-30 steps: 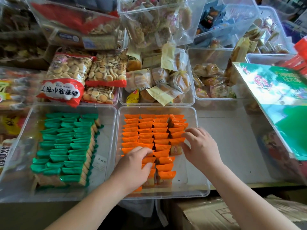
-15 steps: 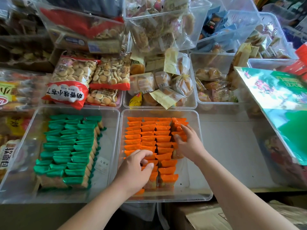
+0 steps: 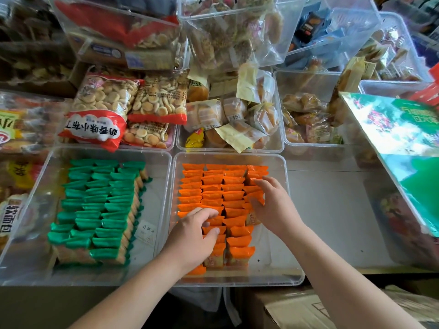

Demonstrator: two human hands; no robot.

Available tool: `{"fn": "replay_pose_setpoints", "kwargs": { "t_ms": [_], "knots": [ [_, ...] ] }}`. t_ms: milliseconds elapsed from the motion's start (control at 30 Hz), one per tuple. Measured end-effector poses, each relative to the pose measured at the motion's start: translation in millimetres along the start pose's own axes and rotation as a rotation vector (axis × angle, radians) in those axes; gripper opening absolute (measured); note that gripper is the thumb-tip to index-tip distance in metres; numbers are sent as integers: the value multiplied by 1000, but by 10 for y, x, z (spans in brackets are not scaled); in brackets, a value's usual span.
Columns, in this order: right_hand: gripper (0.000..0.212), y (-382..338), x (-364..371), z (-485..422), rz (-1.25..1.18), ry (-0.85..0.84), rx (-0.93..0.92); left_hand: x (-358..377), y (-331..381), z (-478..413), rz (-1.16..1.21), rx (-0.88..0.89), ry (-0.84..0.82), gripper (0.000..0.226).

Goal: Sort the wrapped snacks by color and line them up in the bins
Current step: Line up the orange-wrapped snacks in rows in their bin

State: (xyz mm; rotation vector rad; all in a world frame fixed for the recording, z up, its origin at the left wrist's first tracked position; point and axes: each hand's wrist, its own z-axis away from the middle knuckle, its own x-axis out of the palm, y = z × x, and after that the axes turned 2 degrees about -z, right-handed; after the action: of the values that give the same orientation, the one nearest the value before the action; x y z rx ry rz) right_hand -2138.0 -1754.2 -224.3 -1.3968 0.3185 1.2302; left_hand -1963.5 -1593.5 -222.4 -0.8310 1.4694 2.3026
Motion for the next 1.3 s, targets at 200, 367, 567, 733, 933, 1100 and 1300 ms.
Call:
{"fn": "replay_pose_setpoints", "kwargs": {
  "t_ms": [200, 367, 567, 733, 933, 1100, 1300],
  "knots": [
    [47, -28, -23, 10, 110, -114, -49, -19, 6, 39, -6, 18, 14, 42],
    [52, 32, -11, 125, 371, -101, -90, -100, -43, 152, -43, 44, 31, 39],
    [34, 128, 95, 59, 512, -81, -80, -83, -102, 255, 1, 28, 18, 37],
    [23, 100, 114, 52, 545, -57, -48, -121, -127, 312, -10, 21, 11, 38],
    [30, -115, -30, 345, 271, -4, -149, -281, -168, 355, -229, 165, 36, 38],
    [57, -316, 33, 717, 355, -359, -224, -422, -274, 443, -518, 265, 125, 39],
    [55, -511, 222, 750, 558, -353, -260, -430, -395, 533, -595, 261, 40, 50]
  ]
}}
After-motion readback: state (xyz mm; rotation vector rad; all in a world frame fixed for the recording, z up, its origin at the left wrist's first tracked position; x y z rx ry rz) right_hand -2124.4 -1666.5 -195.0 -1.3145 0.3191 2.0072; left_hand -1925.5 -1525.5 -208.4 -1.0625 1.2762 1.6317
